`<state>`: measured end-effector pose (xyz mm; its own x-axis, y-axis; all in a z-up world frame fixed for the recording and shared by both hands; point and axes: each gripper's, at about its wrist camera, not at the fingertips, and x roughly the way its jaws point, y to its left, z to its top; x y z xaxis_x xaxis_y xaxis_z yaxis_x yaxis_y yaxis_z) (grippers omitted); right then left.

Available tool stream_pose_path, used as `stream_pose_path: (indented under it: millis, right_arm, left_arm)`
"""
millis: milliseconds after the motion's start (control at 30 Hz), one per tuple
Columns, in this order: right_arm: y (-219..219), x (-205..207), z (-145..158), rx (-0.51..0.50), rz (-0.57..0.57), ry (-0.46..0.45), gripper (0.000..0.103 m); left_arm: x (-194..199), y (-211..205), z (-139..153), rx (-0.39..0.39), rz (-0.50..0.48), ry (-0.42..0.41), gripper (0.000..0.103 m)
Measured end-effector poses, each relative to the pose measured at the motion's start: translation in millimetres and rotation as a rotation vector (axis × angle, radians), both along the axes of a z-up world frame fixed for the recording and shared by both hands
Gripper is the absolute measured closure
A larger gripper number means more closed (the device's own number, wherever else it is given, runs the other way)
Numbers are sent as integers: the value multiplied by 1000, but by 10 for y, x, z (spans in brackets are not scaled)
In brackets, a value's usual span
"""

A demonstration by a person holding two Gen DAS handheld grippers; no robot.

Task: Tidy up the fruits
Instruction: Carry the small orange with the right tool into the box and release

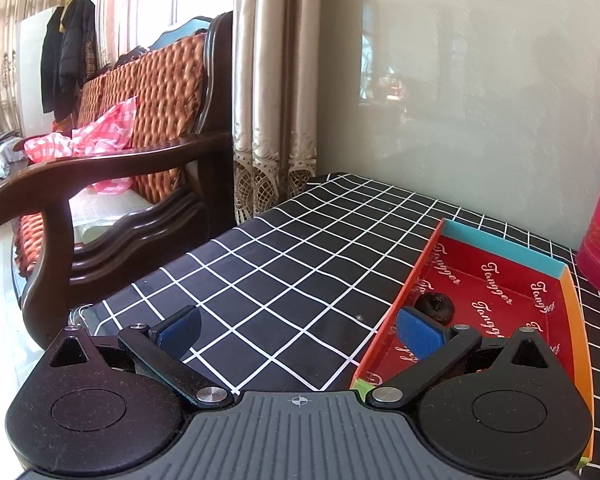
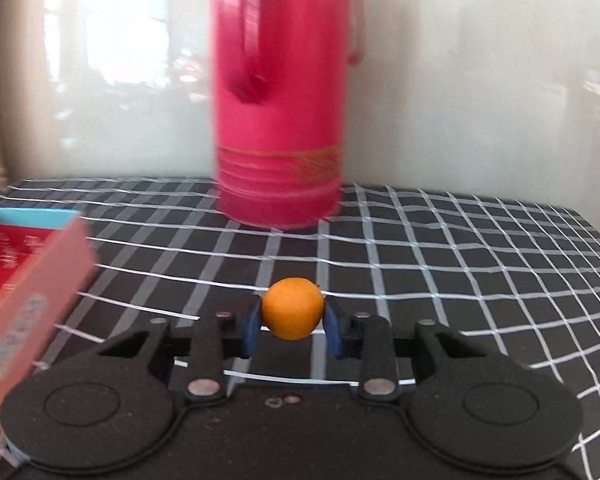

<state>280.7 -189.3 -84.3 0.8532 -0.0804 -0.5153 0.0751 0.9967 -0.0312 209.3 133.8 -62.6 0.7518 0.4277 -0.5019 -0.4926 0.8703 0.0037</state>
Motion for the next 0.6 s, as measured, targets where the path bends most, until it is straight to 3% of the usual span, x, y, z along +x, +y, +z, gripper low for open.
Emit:
stream_pose_path:
  millis: [300, 600]
  right_arm:
    - [632, -224, 241, 1, 226, -83, 78]
    - [1259, -366, 295, -30, 393, -66, 78]
  left_arm:
    - [-66, 107, -34, 8, 42, 14, 0]
    - [-167, 265, -65, 30, 73, 27, 0]
